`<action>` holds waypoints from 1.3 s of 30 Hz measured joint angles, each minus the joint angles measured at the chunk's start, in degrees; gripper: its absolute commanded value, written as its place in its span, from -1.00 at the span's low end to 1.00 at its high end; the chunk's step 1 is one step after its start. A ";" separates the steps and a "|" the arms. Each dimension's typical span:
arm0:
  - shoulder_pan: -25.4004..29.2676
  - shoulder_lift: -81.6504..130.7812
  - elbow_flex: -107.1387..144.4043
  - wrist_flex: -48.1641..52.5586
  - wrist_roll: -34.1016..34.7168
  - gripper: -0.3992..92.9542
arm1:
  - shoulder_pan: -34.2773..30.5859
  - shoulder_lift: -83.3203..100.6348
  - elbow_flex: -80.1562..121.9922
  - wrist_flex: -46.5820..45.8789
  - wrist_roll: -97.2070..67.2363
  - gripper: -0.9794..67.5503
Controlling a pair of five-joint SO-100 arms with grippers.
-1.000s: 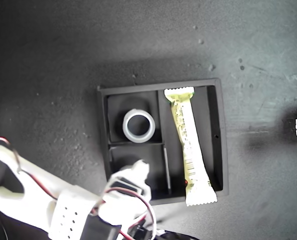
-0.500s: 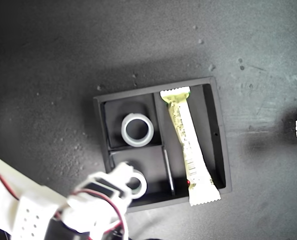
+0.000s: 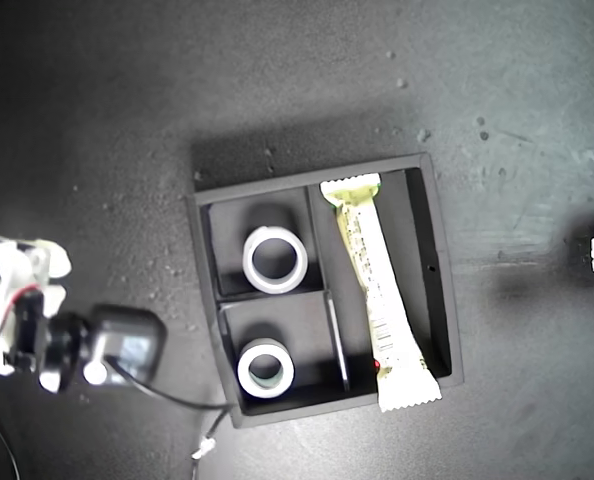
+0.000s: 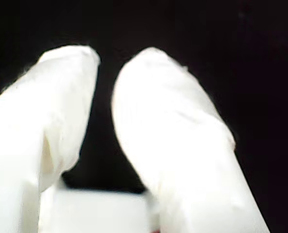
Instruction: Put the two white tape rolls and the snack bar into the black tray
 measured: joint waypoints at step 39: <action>-7.21 67.68 60.56 -10.20 9.76 -0.99 | 7.21 0.00 3.25 9.49 0.97 -0.98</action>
